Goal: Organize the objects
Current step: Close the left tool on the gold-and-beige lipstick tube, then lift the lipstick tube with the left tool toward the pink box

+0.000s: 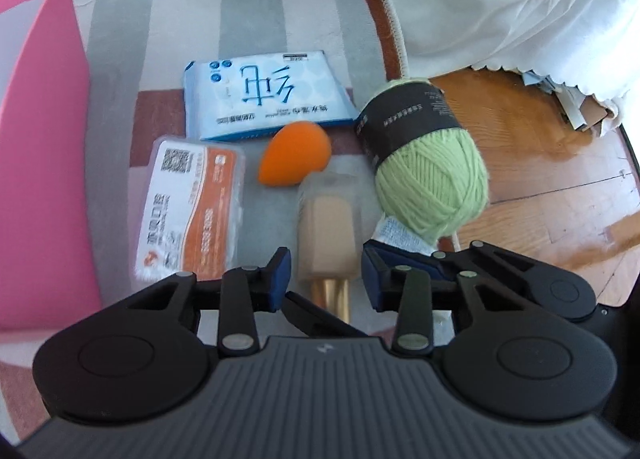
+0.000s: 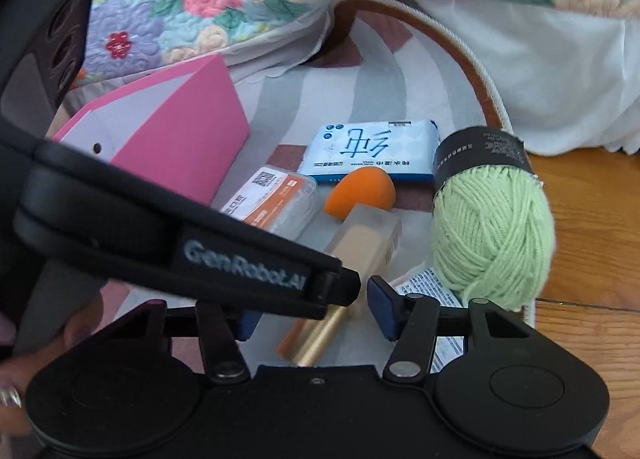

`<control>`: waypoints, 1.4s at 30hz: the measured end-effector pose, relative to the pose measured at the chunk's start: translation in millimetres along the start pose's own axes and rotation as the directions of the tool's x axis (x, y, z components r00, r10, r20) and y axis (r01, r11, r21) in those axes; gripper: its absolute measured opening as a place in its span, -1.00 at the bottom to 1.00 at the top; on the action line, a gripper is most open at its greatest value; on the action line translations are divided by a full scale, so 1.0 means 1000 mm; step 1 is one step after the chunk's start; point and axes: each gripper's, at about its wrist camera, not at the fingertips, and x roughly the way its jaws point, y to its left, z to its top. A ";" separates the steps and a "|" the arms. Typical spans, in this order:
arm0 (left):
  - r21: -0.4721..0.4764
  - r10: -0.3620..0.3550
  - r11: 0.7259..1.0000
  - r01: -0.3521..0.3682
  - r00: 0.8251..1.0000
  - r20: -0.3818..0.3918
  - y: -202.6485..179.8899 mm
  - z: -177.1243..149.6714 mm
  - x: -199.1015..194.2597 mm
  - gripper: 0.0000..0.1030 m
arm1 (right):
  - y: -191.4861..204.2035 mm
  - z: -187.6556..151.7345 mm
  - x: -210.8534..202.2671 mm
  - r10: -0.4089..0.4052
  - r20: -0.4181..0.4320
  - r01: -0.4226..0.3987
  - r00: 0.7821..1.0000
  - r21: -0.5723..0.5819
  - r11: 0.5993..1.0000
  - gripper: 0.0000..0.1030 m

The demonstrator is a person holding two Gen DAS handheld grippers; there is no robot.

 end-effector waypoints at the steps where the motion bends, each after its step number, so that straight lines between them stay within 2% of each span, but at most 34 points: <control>1: -0.004 -0.008 1.000 0.008 1.000 0.004 0.000 0.001 0.001 -0.36 | 0.000 0.002 0.002 -0.008 -0.003 0.008 1.000 0.002 1.000 0.17; 9: -0.040 -0.018 0.999 0.018 1.000 -0.007 0.000 0.002 -0.002 -0.39 | 0.006 0.005 0.011 -0.061 -0.028 0.060 0.998 -0.032 0.998 0.17; 13: -0.056 -0.013 0.998 0.011 1.000 -0.023 0.002 -0.006 -0.007 -0.39 | 0.018 -0.003 0.007 -0.104 -0.029 0.100 0.994 -0.102 0.990 -0.03; 14: -0.082 -0.020 0.997 0.018 1.000 -0.020 0.004 -0.011 -0.009 -0.40 | 0.019 -0.005 0.005 -0.108 -0.033 0.104 0.994 -0.101 0.989 -0.12; 15: -0.104 -0.023 0.994 0.021 1.000 -0.016 0.005 -0.017 -0.012 -0.40 | 0.020 -0.007 0.002 -0.111 -0.040 0.107 0.993 -0.095 0.990 -0.12; 18: -0.101 -0.029 0.995 0.025 0.999 -0.036 0.004 -0.030 -0.019 -0.40 | 0.024 -0.015 -0.005 -0.099 -0.063 0.095 0.993 -0.060 0.994 -0.12; 22: -0.128 -0.075 0.990 0.062 0.992 -0.098 0.009 -0.040 -0.024 -0.39 | 0.024 -0.029 -0.020 -0.048 -0.090 0.047 0.995 -0.018 0.999 -0.12; 25: -0.203 -0.089 0.977 0.067 0.991 -0.101 0.018 -0.040 -0.018 -0.37 | 0.014 -0.034 -0.026 -0.003 -0.099 0.008 0.995 0.049 0.999 -0.11; 26: -0.207 -0.085 0.976 0.064 0.992 -0.095 0.019 -0.040 -0.015 -0.28 | 0.010 -0.034 -0.026 0.012 -0.097 -0.004 0.995 0.086 0.996 -0.11; 27: -0.216 -0.092 0.974 0.071 0.992 -0.087 0.020 -0.040 -0.014 -0.27 | 0.006 -0.033 -0.025 0.024 -0.099 -0.012 0.995 0.121 0.993 -0.11; 30: -0.193 -0.081 0.979 0.066 0.994 -0.072 0.017 -0.041 -0.013 -0.20 | 0.011 -0.030 -0.015 -0.008 -0.127 0.025 0.992 0.133 0.991 -0.05; 31: -0.182 -0.078 0.981 0.064 0.994 -0.070 0.016 -0.041 -0.013 -0.22 | 0.014 -0.028 -0.011 -0.020 -0.133 0.036 0.991 0.120 0.992 -0.03; 32: -0.188 -0.087 0.979 0.072 0.993 -0.075 0.017 -0.041 -0.014 -0.32 | 0.015 -0.027 -0.009 -0.027 -0.140 0.044 0.990 0.118 0.992 -0.03; 33: -0.215 -0.120 0.971 0.100 0.990 -0.080 0.021 -0.040 -0.014 -0.39 | 0.015 -0.028 -0.006 -0.026 -0.154 0.046 0.988 0.123 0.991 -0.05; 36: -0.285 -0.187 0.946 0.154 0.978 -0.091 0.029 -0.039 -0.014 -0.39 | 0.013 -0.036 -0.008 -0.041 -0.165 0.064 0.985 0.137 0.988 -0.12; 39: -0.248 -0.139 0.962 0.113 0.986 -0.093 0.023 -0.041 -0.012 -0.28 | 0.006 -0.043 -0.014 -0.012 -0.143 0.040 0.990 0.191 0.981 -0.14; 42: -0.246 -0.143 0.962 0.119 0.986 -0.083 0.020 -0.043 -0.010 -0.25 | -0.006 -0.045 -0.016 0.027 -0.131 0.008 0.991 0.257 0.966 -0.17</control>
